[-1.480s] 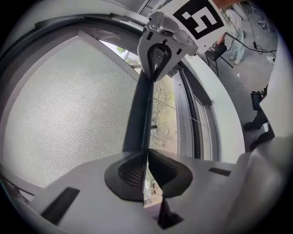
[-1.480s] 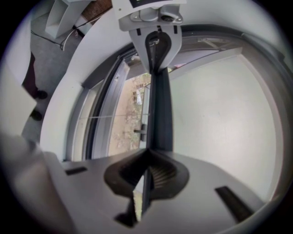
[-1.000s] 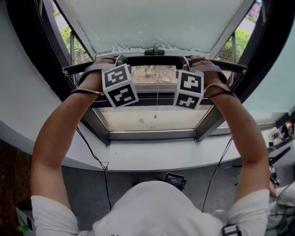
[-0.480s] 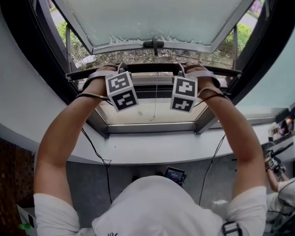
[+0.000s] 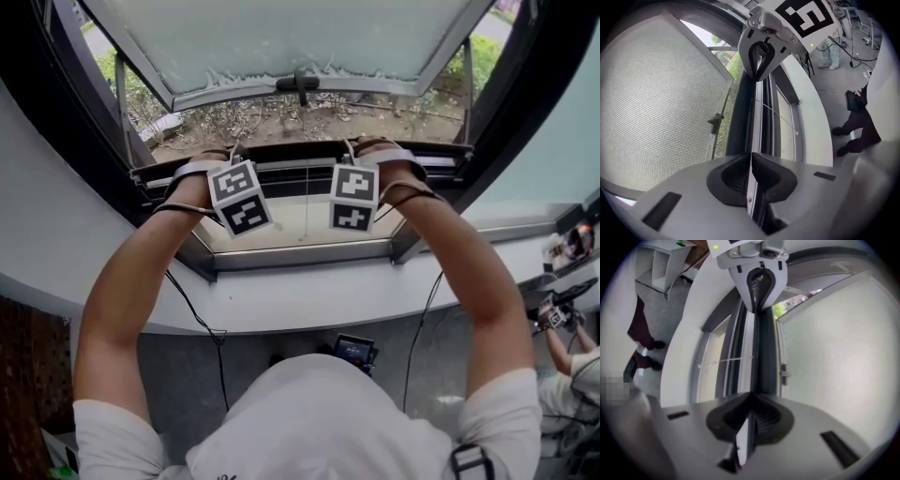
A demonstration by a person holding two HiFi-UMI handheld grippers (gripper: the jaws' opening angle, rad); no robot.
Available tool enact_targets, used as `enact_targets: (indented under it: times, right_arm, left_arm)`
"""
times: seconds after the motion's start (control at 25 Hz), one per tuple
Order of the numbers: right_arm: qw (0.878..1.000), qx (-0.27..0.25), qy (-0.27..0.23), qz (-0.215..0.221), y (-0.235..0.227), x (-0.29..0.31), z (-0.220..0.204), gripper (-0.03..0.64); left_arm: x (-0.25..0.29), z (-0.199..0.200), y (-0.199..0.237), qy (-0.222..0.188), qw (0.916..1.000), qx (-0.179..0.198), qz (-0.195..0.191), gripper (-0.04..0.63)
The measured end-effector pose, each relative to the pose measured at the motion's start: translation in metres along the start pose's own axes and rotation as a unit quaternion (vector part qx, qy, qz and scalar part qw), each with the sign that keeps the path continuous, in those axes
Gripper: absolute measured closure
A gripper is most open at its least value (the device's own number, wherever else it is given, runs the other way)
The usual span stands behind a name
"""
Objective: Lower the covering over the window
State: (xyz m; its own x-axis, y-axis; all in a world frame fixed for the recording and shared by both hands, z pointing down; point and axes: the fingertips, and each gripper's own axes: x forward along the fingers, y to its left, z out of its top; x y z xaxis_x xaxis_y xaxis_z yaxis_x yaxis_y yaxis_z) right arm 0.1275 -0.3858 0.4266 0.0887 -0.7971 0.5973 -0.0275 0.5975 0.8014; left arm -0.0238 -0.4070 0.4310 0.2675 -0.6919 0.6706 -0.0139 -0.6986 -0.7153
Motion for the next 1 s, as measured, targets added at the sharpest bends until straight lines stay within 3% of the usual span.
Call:
enact_targets:
  times: [1.0]
  right_arm:
    - [1.0,0.006,0.005,0.01,0.015,0.012,0.001,0.586]
  left_arm:
    - [0.013,-0.004,-0.013,-0.001,1.0,-0.004,-0.009,0.557]
